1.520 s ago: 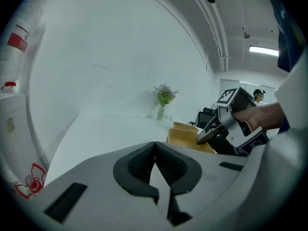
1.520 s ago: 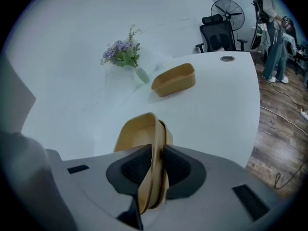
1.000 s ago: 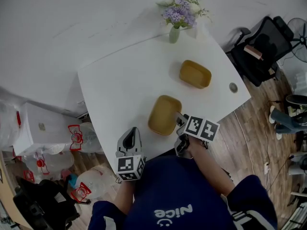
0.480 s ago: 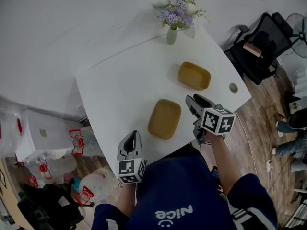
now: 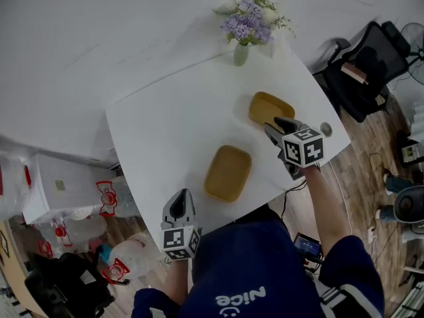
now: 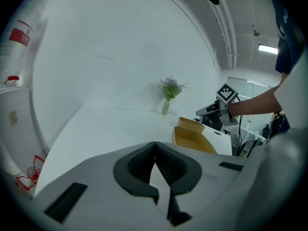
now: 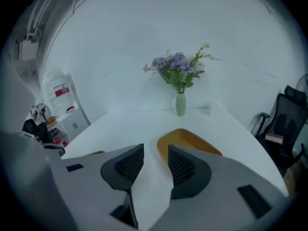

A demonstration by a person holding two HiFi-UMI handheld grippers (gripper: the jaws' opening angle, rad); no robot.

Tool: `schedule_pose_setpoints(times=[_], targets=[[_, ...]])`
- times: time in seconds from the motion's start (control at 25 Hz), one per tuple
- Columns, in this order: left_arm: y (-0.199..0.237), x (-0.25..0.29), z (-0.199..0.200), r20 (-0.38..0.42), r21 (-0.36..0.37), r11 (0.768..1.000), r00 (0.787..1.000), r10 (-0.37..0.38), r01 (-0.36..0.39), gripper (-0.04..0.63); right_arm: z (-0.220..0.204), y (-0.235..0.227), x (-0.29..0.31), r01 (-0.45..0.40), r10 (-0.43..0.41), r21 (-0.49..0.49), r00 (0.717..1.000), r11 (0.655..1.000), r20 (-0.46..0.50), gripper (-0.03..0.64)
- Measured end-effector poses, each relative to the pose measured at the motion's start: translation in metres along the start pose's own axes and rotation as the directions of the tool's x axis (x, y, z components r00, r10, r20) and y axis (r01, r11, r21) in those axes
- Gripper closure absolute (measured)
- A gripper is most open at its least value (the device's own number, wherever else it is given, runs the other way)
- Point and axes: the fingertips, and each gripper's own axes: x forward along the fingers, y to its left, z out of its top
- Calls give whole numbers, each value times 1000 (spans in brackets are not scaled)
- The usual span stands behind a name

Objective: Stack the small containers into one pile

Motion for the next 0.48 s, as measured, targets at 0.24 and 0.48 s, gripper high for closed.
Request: schedule_pose_setpoints(times=[0.24, 0.48], targets=[[4, 9, -2, -25, 1, 1000, 999, 21, -21, 575, -11, -5, 34, -93, 45, -240, 979, 966, -198, 443], [5, 20, 6, -16, -9, 999, 999, 37, -38, 575, -37, -16, 61, -169, 45, -322, 933, 932, -358, 443]])
